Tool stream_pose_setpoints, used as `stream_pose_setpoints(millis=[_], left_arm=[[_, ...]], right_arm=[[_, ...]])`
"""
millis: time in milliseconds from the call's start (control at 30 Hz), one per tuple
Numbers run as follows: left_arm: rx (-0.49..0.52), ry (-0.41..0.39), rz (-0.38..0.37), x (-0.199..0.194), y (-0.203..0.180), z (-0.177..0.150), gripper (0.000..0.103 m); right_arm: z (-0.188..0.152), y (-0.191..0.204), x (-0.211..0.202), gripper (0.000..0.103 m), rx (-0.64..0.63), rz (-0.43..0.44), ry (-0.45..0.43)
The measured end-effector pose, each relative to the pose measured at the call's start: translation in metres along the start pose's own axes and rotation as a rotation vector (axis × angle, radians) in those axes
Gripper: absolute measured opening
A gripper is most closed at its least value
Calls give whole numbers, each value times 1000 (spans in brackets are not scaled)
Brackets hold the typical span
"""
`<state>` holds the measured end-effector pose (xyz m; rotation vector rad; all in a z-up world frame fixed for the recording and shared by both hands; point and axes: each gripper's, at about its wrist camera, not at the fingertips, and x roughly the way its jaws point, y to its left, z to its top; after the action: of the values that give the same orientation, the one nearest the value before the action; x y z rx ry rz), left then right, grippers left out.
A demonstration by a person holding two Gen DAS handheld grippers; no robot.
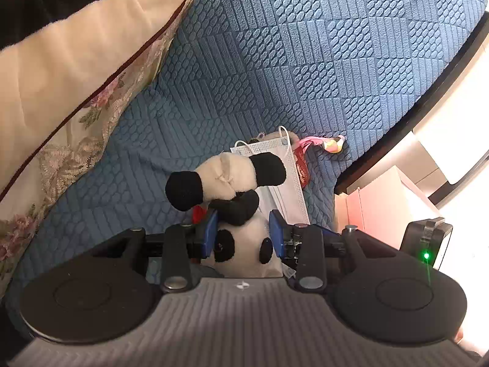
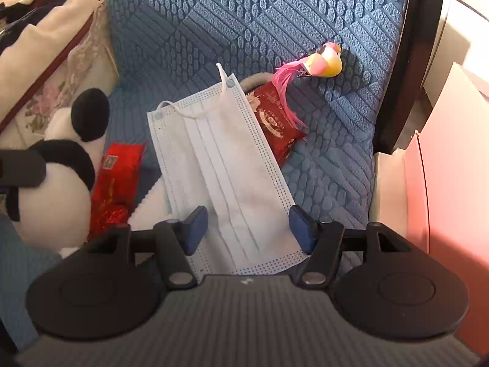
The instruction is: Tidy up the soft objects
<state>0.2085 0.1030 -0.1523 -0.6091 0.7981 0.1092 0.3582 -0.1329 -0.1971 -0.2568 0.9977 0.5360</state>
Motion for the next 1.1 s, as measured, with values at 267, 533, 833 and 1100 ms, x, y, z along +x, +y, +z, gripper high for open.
stream_pose_setpoints(millis=[267,533,833,1100], left_arm=[[-1,2,-1,3,-1,1,42],[1,1,0,3,-1,0,42],[26,-8,-13,-1,-5,0,42],[66,-24,-24,-11,-14,-3,42]], right_arm=[[5,7,-1,23,-9,11,36],[5,4,-5,7,31,-15,49],[6,1,-40,7,85,-14,-4],[0,0,-75,7,94,-28,-43]])
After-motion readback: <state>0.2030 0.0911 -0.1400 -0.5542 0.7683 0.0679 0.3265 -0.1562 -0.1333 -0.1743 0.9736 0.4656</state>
